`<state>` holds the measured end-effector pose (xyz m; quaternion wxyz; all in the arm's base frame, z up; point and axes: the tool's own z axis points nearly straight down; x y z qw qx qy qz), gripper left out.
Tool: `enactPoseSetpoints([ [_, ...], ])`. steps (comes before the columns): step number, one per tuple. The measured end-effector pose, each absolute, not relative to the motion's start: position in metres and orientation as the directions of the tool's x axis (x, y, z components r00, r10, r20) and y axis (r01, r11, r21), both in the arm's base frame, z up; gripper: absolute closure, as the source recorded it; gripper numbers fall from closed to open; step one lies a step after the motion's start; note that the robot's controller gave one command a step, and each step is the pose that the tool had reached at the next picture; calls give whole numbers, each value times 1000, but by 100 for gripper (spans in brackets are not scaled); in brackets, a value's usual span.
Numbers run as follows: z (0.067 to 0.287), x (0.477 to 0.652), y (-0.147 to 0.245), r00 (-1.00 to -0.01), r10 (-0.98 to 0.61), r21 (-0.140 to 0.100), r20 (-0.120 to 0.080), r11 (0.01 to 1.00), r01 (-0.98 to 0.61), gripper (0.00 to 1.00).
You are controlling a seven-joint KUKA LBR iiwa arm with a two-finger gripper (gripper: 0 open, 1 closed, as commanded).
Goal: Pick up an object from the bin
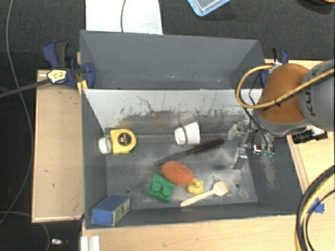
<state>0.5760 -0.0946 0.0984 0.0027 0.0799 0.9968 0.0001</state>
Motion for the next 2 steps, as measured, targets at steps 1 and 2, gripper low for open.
enactPoseSetpoints([
  [1, 73, 566, -45, -958, 288, 4, -10, 958, 288, 0],
  [2, 74, 567, -49, -958, 286, 2, -12, 958, 286, 100],
])
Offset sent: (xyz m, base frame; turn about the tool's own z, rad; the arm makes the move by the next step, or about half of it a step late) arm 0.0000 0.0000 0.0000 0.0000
